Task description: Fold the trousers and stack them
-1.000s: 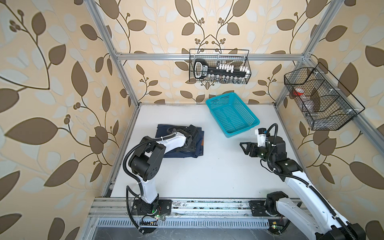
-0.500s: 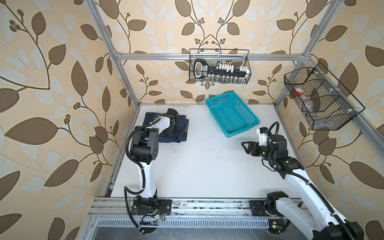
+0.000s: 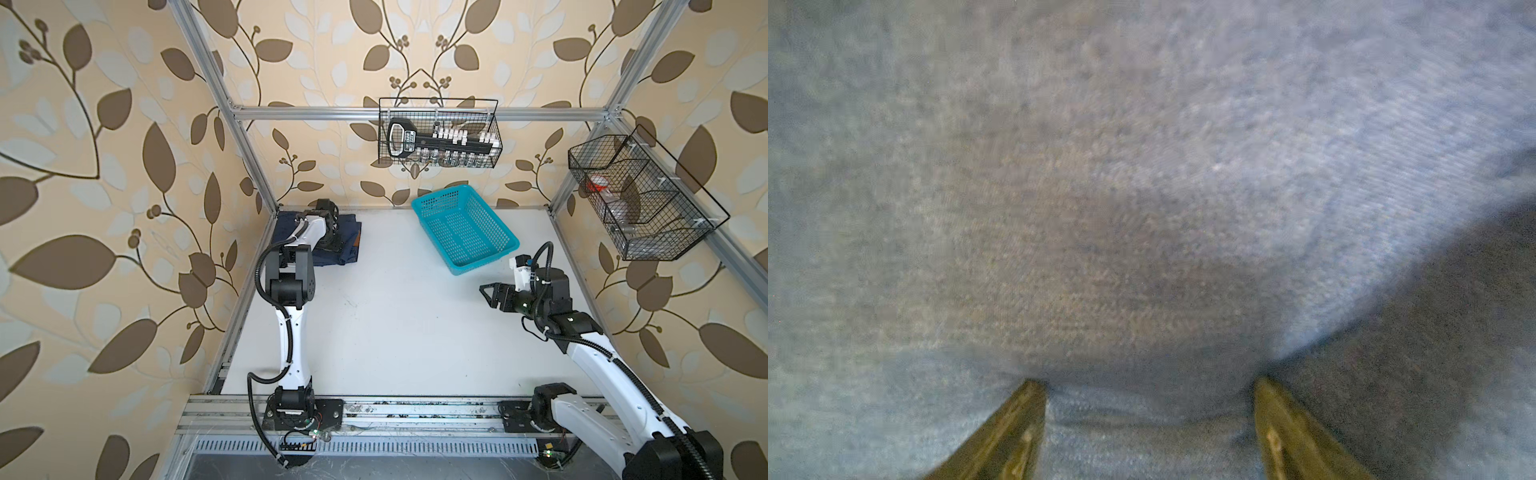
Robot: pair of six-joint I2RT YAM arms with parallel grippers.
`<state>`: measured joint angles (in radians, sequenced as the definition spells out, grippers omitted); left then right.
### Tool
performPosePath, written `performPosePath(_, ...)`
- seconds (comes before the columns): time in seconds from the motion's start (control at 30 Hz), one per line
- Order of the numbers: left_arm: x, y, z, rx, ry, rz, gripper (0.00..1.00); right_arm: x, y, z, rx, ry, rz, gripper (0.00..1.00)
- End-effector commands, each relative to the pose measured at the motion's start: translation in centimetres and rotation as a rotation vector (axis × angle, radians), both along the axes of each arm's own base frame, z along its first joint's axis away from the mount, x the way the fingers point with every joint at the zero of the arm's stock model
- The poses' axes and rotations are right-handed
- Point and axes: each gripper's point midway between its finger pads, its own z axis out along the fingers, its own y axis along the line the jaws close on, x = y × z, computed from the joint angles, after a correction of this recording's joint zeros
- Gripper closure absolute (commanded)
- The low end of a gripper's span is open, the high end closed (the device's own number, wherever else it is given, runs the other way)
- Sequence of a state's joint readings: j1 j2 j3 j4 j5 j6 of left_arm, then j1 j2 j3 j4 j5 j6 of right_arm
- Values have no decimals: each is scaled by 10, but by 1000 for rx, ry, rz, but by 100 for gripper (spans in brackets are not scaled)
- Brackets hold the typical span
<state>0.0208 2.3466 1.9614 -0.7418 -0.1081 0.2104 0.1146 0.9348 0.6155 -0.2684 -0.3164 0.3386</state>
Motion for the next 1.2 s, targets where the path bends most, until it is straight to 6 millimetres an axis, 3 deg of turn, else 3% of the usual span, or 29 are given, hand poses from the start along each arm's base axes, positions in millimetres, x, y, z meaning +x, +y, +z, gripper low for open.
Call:
performPosePath(0.0,-5,13,-23,31,80,-20,19,18,8,34,47,-101,24,2)
performPosePath(0.07,-3,9,-18,20,75,-25,17,25,13,41,77,-123,36,0)
performPosePath(0.1,5,9,-3,28,41,-25,16,28,14,44,87,-130,38,0)
performPosePath(0.17,5,9,13,26,19,-21,13,34,14,47,83,-140,42,0)
performPosePath(0.27,6,5,54,8,-58,-23,7,39,13,51,65,-160,52,0)
performPosePath(0.47,-35,-21,125,-176,-206,4,1,53,-16,53,16,-206,-6,0)
performPosePath(0.57,-70,-34,130,-248,-243,-5,1,58,-37,43,-52,-205,-54,0)
performPosePath(0.73,-119,-43,112,-296,-253,-5,1,63,-77,24,-154,-225,-184,0)
performPosePath(0.9,-156,-30,89,-235,-402,39,1,58,-106,-16,-269,-224,-308,0)
performPosePath(1.03,-165,-26,71,-223,-530,54,1,55,-116,-28,-311,-325,-386,0)
performPosePath(1.17,-155,-18,61,-189,-620,68,1,60,-121,-37,-414,-360,-424,0)
